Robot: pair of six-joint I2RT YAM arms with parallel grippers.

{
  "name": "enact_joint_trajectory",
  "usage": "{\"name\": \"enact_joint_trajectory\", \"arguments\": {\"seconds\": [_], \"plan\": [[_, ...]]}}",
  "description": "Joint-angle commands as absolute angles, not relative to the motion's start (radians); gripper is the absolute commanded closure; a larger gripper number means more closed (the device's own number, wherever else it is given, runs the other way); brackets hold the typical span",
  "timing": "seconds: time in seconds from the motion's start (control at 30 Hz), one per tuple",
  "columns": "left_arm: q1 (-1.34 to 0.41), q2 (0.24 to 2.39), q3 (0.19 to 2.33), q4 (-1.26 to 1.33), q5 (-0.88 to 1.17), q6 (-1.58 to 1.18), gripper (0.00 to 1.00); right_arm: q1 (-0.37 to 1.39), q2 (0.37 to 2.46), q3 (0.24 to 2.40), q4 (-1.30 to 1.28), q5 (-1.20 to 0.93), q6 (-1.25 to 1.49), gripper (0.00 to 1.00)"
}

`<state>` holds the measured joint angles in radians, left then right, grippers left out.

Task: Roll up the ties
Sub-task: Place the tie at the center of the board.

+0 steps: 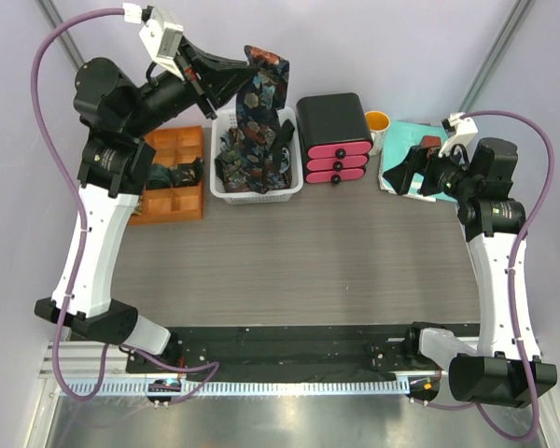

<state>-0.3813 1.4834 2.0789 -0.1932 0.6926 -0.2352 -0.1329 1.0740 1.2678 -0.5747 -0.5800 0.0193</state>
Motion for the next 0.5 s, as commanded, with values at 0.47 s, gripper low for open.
{"name": "enact_joint_trajectory", "arguments": {"seconds": [0.47], "plan": [[-0.302, 1.397, 2.199, -0.299, 0.513, -0.175, 1.0, -0.135, 1.094, 1.285, -0.537, -0.604, 0.04, 0.0]]}}
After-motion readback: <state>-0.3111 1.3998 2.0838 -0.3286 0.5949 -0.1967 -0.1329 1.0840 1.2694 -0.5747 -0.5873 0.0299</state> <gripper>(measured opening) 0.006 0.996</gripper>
